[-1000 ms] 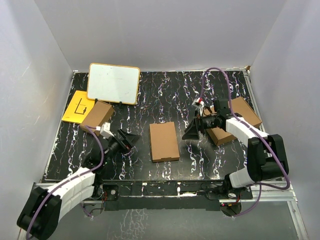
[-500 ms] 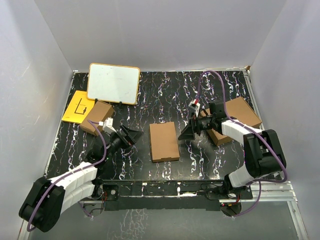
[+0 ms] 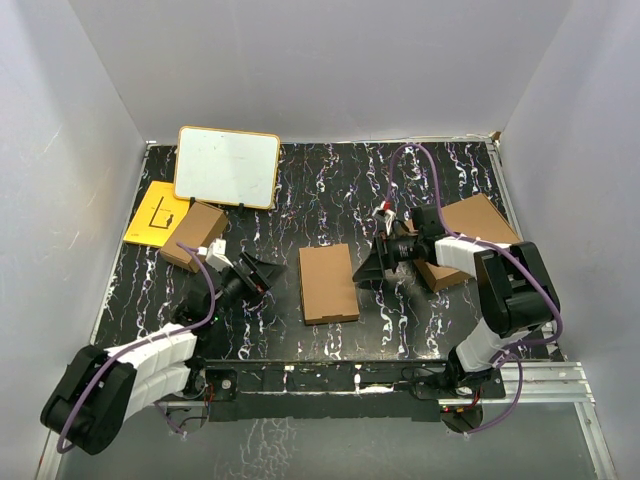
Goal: Fold the paper box
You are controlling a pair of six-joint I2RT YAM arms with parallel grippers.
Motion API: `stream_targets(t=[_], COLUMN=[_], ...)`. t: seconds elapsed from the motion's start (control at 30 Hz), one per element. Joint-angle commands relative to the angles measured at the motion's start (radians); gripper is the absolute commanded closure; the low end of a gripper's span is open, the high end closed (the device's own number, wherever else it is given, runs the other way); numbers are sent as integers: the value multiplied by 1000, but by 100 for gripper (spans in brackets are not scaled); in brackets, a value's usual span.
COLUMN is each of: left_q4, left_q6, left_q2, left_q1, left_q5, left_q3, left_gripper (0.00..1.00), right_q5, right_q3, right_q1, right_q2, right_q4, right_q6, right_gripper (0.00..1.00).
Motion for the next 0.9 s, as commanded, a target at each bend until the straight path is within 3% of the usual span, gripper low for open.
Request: stream_targets(t=[0.0,0.2,0.53,0.87], left_q4=[74,75,129,133], left_q6=[0,9,5,-12], left_q2=[30,48,122,216], left_q1=[5,5,4,5], left_q5=[0,-4,12,36], left_q3=[2,12,25,55], left_gripper=[3,3,3,3], right_q5=[-42,5,30,167], right_q3=[61,97,66,111], right_q1=[4,13,66,97], right_q2=[22,55,95,173], right_q4=[46,4,85,44], right_q6=[-5,-22,49,128], right_gripper=[3,1,1,16])
